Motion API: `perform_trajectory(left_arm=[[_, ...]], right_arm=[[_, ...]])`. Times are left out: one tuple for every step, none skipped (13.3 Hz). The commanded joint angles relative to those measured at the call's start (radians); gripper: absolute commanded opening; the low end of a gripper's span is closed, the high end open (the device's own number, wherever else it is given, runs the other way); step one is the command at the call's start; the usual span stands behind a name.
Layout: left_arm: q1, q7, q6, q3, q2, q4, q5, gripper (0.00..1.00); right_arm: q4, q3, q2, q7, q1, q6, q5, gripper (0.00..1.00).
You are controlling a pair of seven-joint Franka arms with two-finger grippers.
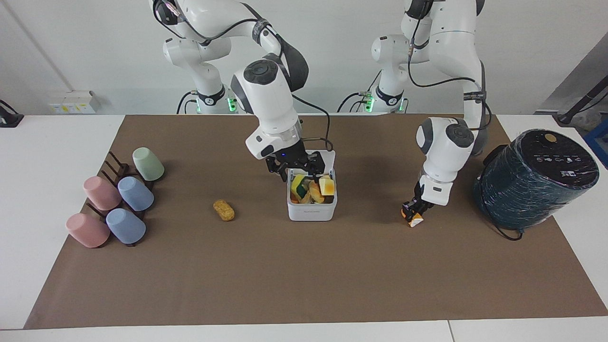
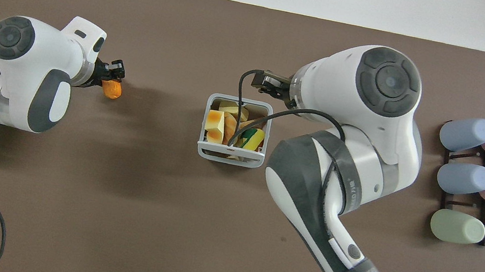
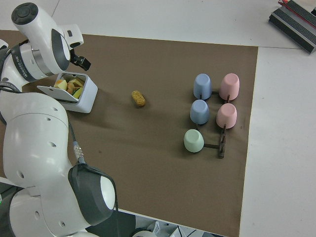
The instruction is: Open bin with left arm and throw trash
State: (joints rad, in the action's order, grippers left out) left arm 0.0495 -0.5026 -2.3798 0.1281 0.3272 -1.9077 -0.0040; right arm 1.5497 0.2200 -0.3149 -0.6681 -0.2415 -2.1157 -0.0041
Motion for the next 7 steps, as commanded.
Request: perform_trajectory(left_arm=[[0.061,-0.025,0.212,-0.005,0.026,0.195,0.015,0.13],[0.088,-0.062,0.261,-0.004,0.023,0.235,0.015,0.13],[0.125,-0.120,0.299,-0.004,0.023,0.274,0.015,0.13],[0.169,-0.181,0.326,-0.004,0.023,0.298,0.015,0.13],[0.209,-0.230,0.341,-0.004,0.019,0.306,0.010,0.13],[0.243,-0.272,0.343,-0.002,0.018,0.306,0.007,0.13],[0.280,-0.316,0.343,-0.001,0.018,0.306,0.006,0.13]], right_arm=[[0.030,0.009,0.026,0.135,0.086,0.010,-0.063,1.00],[0.050,0.010,0.033,0.222,0.123,0.011,-0.076,1.00],[0.085,0.012,0.049,0.357,0.155,0.016,-0.076,1.00],[0.130,0.012,0.066,0.505,0.188,0.014,-0.074,1.00],[0.176,0.012,0.083,0.618,0.223,0.007,-0.074,1.00],[0.211,0.012,0.095,0.715,0.255,0.002,-0.074,1.00],[0.240,0.013,0.097,0.820,0.289,-0.001,-0.073,1.00]])
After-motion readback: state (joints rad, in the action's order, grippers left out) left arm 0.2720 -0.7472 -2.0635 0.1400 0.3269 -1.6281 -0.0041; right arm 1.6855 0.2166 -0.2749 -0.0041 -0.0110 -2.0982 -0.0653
